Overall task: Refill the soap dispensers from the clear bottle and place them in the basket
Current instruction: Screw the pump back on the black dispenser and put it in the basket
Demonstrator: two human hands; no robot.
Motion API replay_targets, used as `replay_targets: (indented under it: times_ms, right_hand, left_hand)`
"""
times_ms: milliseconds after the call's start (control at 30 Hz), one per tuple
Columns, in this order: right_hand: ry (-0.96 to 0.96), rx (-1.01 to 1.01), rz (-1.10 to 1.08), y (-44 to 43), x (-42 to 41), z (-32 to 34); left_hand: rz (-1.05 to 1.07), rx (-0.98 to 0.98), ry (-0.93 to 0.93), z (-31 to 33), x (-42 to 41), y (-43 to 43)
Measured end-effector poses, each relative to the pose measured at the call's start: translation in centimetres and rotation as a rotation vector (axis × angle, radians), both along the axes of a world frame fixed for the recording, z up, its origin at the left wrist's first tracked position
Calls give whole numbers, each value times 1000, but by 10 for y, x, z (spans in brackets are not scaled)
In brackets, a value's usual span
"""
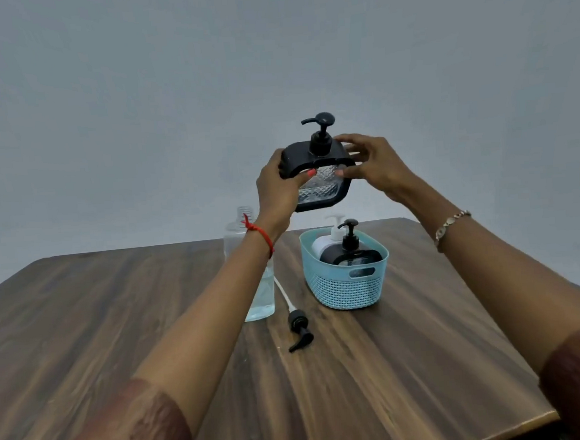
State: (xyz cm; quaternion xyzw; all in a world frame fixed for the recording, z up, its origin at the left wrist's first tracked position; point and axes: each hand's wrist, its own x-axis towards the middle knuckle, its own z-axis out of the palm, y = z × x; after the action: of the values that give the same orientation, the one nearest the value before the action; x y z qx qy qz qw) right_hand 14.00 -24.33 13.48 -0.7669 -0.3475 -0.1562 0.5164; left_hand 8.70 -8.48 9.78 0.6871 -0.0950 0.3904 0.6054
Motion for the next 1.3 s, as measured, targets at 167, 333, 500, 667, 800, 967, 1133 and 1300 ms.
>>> replay_targets:
  times_ms: [167, 333, 500, 667, 800, 967, 1133, 1300]
  right_hand:
    - [-16, 16, -64, -2, 52, -10]
    - [42, -22, -98, -1, 96, -28]
    - [137, -94, -71, -2, 129, -54]
    - [218, -130, -46, -3, 141, -79]
    - [268, -111, -31, -14, 142, -86]
    - [283, -211, -83, -15, 138, -96]
    - [246, -318, -145, -11, 135, -109]
    - [268, -429, -172, -14, 128, -111]
  left_hand:
    - [40, 49, 47, 0, 56, -8]
    - [54, 73, 141, -15, 97, -10]
    - [44, 83, 227, -40, 120, -6]
    - [6, 104, 287, -63, 129, -1]
    - [-8, 199, 315, -66, 128, -4]
    - [-11, 260, 385, -82, 127, -4]
    - [1, 366, 507, -88, 125, 2]
    - [33, 486, 556, -88, 123, 2]
